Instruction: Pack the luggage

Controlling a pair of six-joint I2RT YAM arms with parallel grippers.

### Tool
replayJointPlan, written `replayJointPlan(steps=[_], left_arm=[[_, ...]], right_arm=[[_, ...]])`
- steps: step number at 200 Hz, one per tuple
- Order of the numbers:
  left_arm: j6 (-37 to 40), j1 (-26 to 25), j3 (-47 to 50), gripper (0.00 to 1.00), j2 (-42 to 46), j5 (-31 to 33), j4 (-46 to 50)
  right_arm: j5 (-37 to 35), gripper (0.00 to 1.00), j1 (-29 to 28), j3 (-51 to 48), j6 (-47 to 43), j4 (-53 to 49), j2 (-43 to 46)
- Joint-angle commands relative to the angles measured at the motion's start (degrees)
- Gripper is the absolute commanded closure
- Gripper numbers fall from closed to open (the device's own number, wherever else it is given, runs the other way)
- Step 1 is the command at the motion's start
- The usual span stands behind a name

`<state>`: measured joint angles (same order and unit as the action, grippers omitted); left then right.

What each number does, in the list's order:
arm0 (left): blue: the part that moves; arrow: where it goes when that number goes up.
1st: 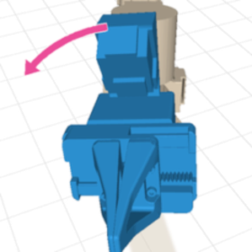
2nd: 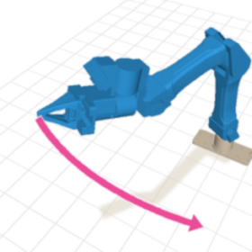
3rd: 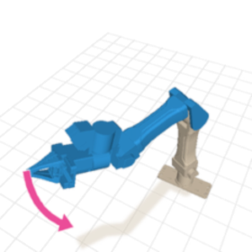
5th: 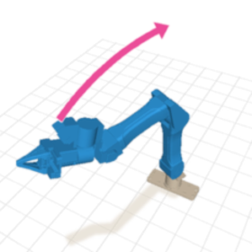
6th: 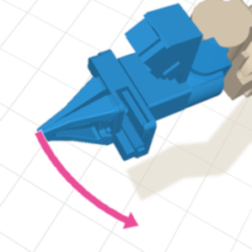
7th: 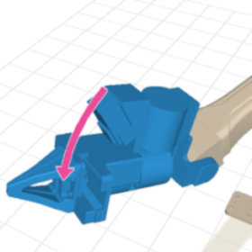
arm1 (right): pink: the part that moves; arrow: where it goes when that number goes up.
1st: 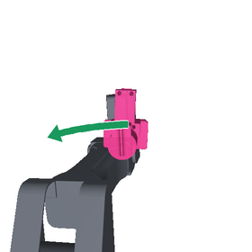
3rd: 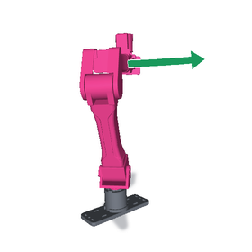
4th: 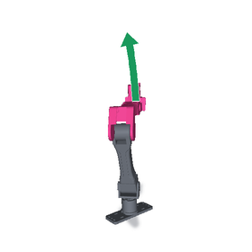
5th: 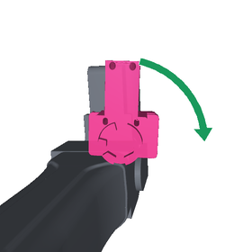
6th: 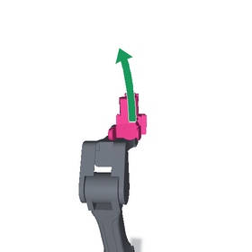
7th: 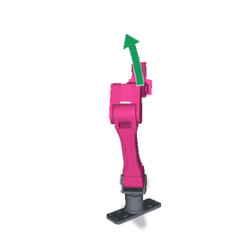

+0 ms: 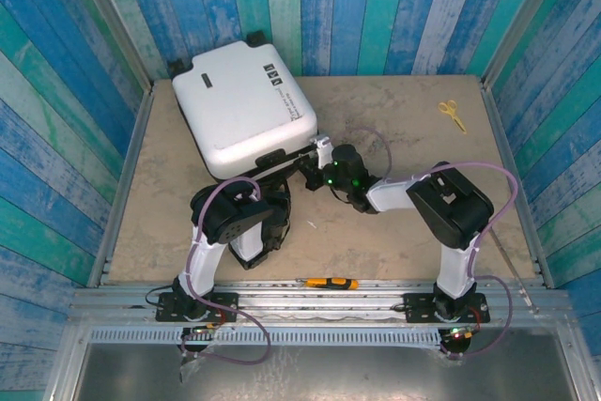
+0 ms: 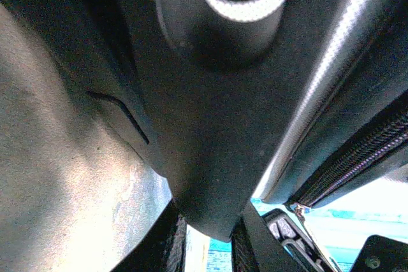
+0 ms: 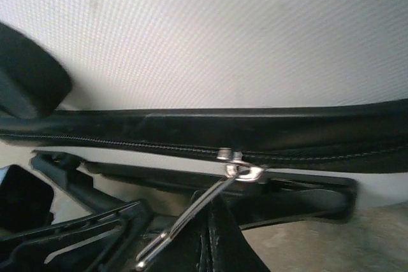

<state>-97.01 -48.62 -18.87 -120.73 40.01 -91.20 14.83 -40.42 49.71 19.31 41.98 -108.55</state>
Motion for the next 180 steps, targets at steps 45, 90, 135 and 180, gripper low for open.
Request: replayJointPlan(steps=[45, 90, 135, 180], left_arm=[[4.1, -2.3, 2.5, 1.00, -8.1, -14.4, 17.1], [4.0, -2.2, 3.2, 1.00, -7.8, -14.1, 17.0], [4.1, -2.3, 2.7, 1.00, -8.6, -14.4, 16.3], [4.2, -2.2, 2.6, 1.00, -8.4, -14.4, 16.6]], right_arm=[[3.2, 0.96, 0.6, -1.3, -2.0, -5.5, 6.0], [-2.1, 0.50, 1.1, -4.0, -5.3, -13.3, 12.3], [-6.6, 0.43, 0.9, -4.8, -1.1, -10.2, 11.6], [-10.5, 0.45, -2.2, -1.7, 0.0, -8.4, 6.6]])
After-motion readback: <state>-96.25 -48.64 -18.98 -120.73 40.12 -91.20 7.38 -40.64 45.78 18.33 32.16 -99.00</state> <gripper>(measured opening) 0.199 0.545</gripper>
